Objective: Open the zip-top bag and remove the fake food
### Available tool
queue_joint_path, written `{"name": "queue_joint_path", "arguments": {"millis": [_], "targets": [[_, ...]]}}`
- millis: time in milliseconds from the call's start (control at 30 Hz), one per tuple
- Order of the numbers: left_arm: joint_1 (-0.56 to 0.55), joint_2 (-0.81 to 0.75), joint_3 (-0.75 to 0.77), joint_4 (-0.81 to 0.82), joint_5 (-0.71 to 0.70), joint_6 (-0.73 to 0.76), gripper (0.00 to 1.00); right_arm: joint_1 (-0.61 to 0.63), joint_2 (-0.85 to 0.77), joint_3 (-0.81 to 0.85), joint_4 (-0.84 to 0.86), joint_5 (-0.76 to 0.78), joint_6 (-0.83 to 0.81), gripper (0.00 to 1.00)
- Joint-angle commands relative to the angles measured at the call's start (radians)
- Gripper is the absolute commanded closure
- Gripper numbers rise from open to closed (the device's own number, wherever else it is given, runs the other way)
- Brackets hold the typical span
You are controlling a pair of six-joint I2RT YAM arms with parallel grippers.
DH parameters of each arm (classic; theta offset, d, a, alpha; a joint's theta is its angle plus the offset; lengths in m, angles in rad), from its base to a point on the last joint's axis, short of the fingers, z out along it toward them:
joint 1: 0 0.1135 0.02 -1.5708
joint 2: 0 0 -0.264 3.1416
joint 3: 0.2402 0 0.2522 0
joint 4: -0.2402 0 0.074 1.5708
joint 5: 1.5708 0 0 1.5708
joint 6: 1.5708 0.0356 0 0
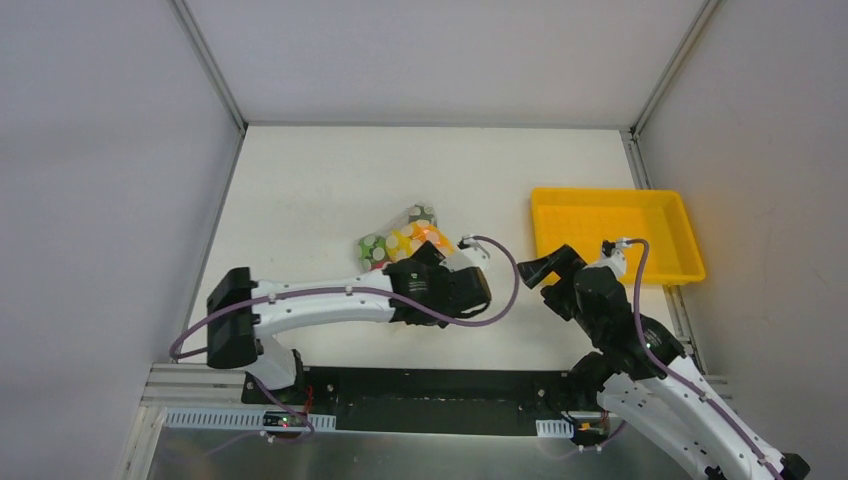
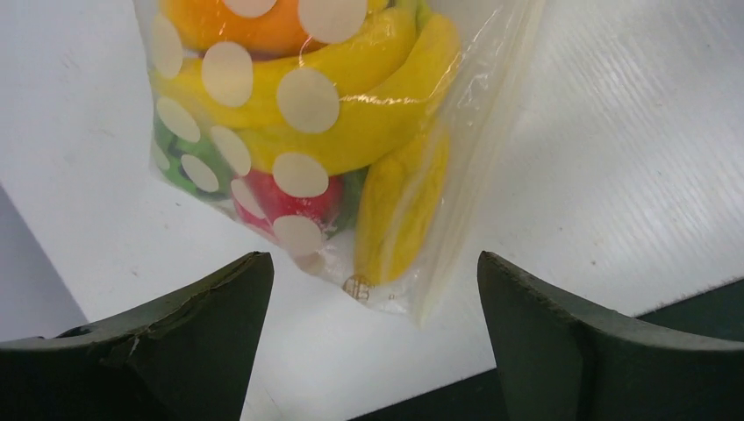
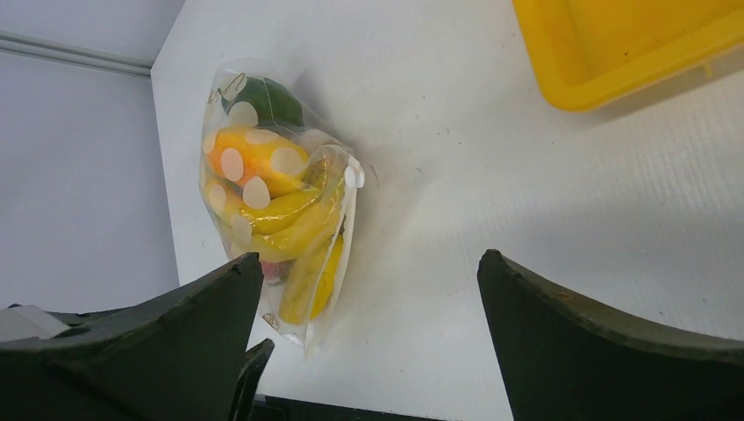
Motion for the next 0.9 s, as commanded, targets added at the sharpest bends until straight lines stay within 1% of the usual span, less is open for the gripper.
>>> {"name": "queue_joint_path", "arguments": {"millis": [0,133,400,533,733,867], "targets": [[-0.048,0.126,0.089,-0.061,-0.210,-0.026,0.11,-0.002,-0.041,-0.024,-0.060,0.015,0.036,0.03],[-0.058,0.174,0.091,-0.031,-0.257,-0.030,0.11,-0.003,-0.074,-0.044,-0.076,-0.013,0.062,0.03],[-0.058,0.273,0.078,0.027,-0.270,-0.015,0.14,-0.003,-0.157,-0.077,-0.109,-0.004,0.103,0.03],[-0.060,0.298,0.068,0.039,-0.277,-0.014,0.14,-0.003,-0.192,-0.096,-0.114,-0.002,0.127,0.02],[-0.059,0.319,0.042,0.080,-0.326,0.000,0.16,-0.003,-0.208,-0.112,-0.131,-0.003,0.157,0.02],[-0.060,0.364,0.039,0.088,-0.346,0.002,0.19,-0.003,-0.225,-0.113,-0.146,0.010,0.174,0.02]]}}
